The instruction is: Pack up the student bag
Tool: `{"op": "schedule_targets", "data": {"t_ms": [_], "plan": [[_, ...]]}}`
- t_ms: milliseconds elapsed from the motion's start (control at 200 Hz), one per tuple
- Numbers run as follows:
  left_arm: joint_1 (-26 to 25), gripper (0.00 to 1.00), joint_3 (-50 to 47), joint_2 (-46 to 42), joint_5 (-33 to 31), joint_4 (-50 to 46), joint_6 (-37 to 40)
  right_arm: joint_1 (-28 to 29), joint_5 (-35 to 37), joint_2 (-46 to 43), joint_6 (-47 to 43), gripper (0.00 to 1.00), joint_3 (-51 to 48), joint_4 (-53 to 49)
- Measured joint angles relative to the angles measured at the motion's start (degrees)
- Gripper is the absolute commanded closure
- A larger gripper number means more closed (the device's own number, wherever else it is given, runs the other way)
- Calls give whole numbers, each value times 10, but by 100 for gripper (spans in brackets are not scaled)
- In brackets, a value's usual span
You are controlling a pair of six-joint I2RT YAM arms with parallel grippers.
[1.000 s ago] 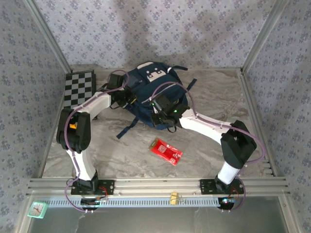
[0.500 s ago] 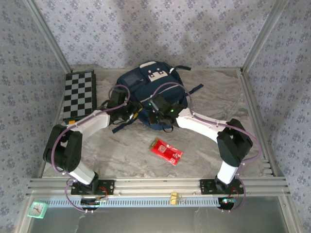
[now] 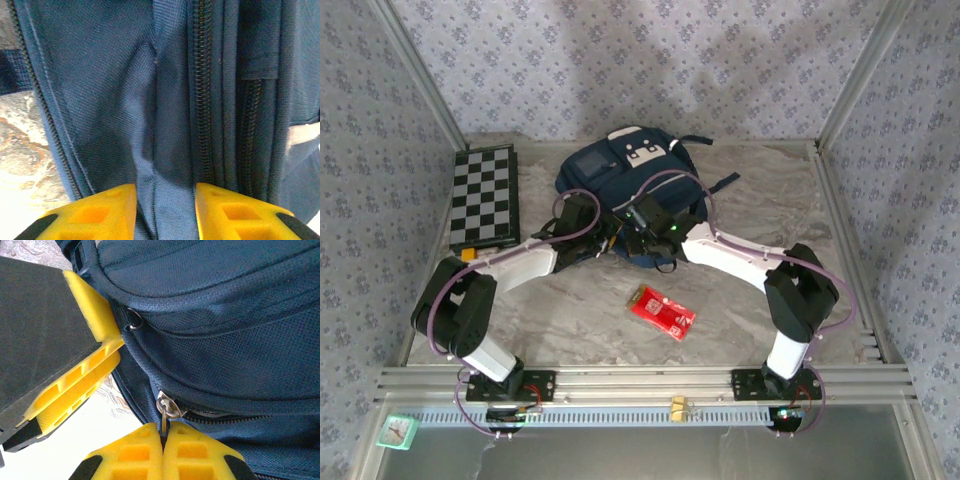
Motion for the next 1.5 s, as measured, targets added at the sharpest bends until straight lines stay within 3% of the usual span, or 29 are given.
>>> {"op": "schedule_targets", "data": {"t_ms": [320, 675, 975, 1154, 1499], "plan": [[-1, 60, -42, -59, -27, 45, -14, 0, -4, 2, 0, 100, 0, 1], [-27, 61, -25, -10, -23, 91, -41, -1, -5, 2, 0, 100, 0, 1], [-46, 79, -16, 39, -47, 132, -77, -5, -2, 7, 0, 100, 0, 0], [-48, 100, 3, 45, -57, 118, -81, -8, 16, 10, 0, 100, 0, -6], [-26, 100, 3, -13, -61, 29, -41, -29, 48, -38, -16, 100, -32, -36]]}}
